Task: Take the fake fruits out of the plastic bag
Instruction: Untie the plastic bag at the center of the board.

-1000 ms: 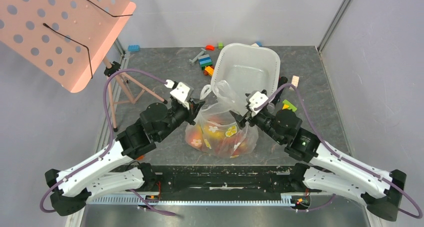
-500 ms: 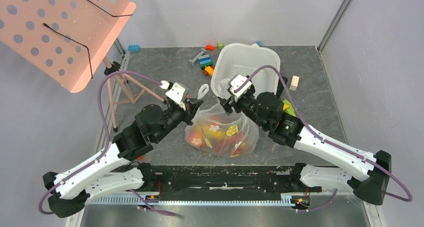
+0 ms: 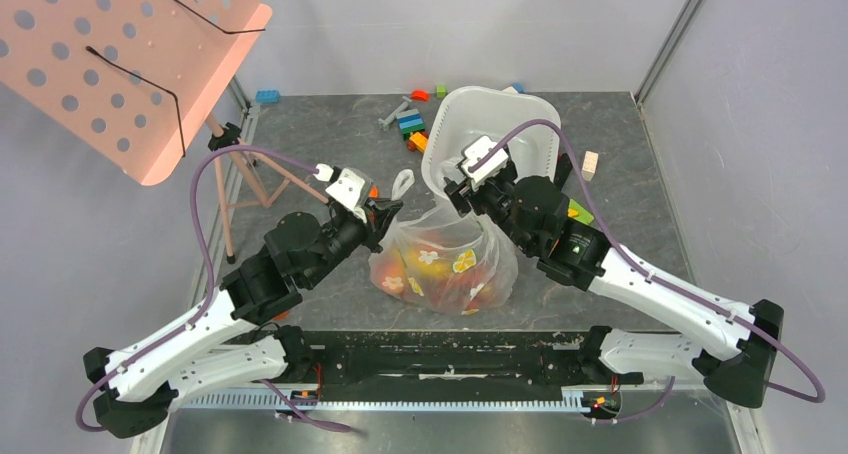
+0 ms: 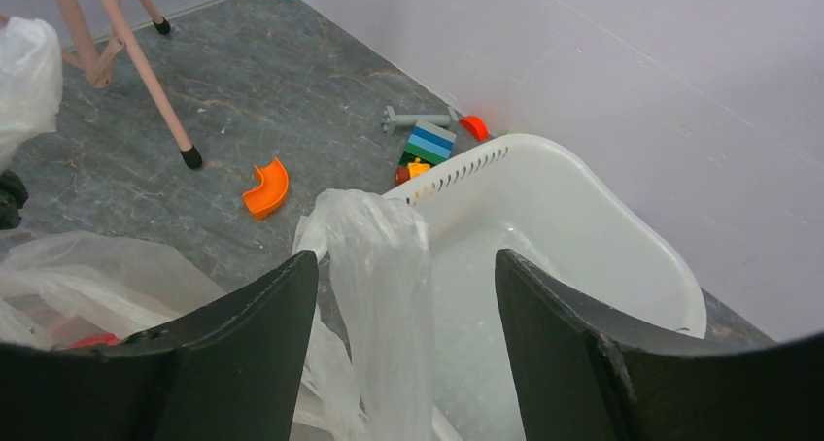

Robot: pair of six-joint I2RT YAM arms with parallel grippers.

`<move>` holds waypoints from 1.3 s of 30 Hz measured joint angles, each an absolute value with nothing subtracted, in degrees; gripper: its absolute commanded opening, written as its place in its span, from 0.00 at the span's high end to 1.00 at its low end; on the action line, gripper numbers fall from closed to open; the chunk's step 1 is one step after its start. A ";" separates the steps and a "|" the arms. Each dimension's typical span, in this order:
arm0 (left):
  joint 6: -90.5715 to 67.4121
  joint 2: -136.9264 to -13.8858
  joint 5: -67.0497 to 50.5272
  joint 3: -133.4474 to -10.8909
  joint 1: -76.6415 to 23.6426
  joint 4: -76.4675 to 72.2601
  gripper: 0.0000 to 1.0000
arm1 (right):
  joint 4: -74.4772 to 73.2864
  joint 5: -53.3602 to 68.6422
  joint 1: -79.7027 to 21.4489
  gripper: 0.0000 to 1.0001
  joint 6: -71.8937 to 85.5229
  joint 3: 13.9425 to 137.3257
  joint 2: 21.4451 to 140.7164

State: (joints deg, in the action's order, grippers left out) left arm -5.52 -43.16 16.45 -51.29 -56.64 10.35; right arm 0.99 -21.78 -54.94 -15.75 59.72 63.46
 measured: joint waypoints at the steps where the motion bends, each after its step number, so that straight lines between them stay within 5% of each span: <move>1: -5.52 -43.16 16.45 -51.24 -56.64 10.33 0.98 | 0.71 -21.96 -54.94 0.32 -15.94 59.72 63.29; 12: -5.54 -43.07 16.43 -51.13 -56.64 10.35 0.98 | -5.19 -23.73 -54.94 0.37 -17.28 62.54 65.25; 19: -5.54 -43.07 16.49 -51.13 -56.64 10.33 0.98 | -4.89 -25.71 -54.94 0.82 -18.31 63.20 68.42; 26: -5.61 -44.14 19.14 -51.90 -56.38 10.70 0.98 | 1.08 -27.05 -54.52 0.99 -18.46 62.48 66.46; 36: -7.25 -47.42 23.88 -59.09 -52.07 10.63 0.98 | 3.57 -17.10 -43.44 1.00 -13.61 63.02 59.55; 38: -7.42 -46.85 23.79 -58.98 -51.75 10.15 0.98 | 4.45 -14.68 -41.82 0.89 -12.99 61.10 57.01; 39: -7.44 -46.33 23.38 -58.52 -51.70 9.61 0.98 | 5.02 -13.45 -41.43 0.74 -12.69 59.59 55.64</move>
State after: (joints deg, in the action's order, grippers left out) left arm -7.44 -46.33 23.38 -58.52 -51.70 9.61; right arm 5.02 -13.45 -41.43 -12.69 59.59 55.64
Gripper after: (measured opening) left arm 0.043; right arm 0.033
